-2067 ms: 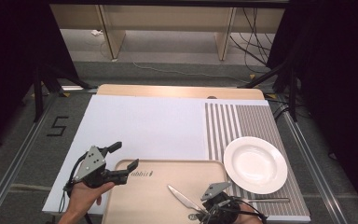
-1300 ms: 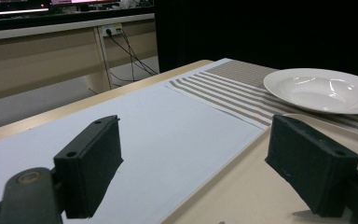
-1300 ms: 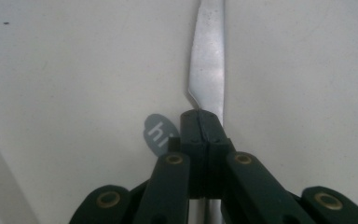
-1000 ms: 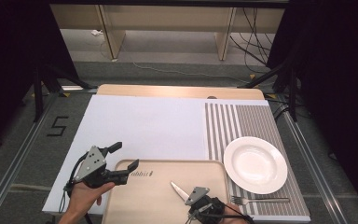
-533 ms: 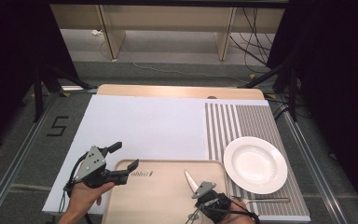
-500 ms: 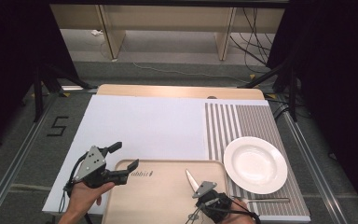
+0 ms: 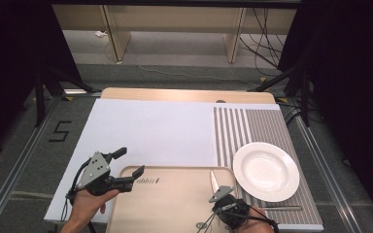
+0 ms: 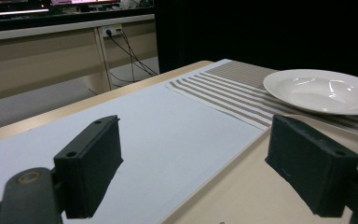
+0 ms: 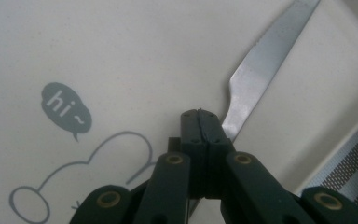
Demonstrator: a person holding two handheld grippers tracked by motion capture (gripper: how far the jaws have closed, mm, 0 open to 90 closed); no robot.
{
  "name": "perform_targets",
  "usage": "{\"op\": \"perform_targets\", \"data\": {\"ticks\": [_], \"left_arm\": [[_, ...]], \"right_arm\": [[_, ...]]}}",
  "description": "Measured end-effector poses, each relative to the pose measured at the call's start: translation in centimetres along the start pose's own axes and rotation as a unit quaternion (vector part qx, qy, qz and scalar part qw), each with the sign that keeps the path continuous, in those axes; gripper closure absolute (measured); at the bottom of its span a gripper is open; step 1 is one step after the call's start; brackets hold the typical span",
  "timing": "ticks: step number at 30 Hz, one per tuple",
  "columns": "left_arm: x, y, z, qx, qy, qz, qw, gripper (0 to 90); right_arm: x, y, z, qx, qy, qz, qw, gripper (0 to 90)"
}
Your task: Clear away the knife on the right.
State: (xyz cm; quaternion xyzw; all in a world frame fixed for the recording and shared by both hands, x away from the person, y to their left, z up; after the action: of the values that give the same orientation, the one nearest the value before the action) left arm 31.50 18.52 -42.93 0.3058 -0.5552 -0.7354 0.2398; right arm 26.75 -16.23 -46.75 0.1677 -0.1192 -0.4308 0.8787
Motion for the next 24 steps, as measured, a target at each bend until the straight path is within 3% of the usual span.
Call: {"op": "perform_targets", "data": {"ticks": [7,24], "left_arm": [[0.0,0.0,0.0,0.001,0.000,0.000,1.0000,17.0],[0.0,0.0,0.0,0.001,-0.001,-0.002,1.0000,17.0]], "right_arm": [[0.8,-0.4,0.2,-0.002,-0.008,-0.006,0.9999,90.0],[1.5,-0.8,0.5,-0.008,-0.001,-0.014,0.9999,90.0]]}}
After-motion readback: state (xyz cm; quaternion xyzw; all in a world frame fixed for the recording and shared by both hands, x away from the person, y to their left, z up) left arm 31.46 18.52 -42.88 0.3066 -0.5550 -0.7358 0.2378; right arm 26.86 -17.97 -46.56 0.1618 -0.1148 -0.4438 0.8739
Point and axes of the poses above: each handheld gripper's, and its own axes: z roughly backward along the jaws, y roughly out of its top, x roughly to its right, the point moved 1 cm from there along -z, roughly forward along the jaws, and after that the axes turned 11 degrees about -z, right-handed, at the moved point
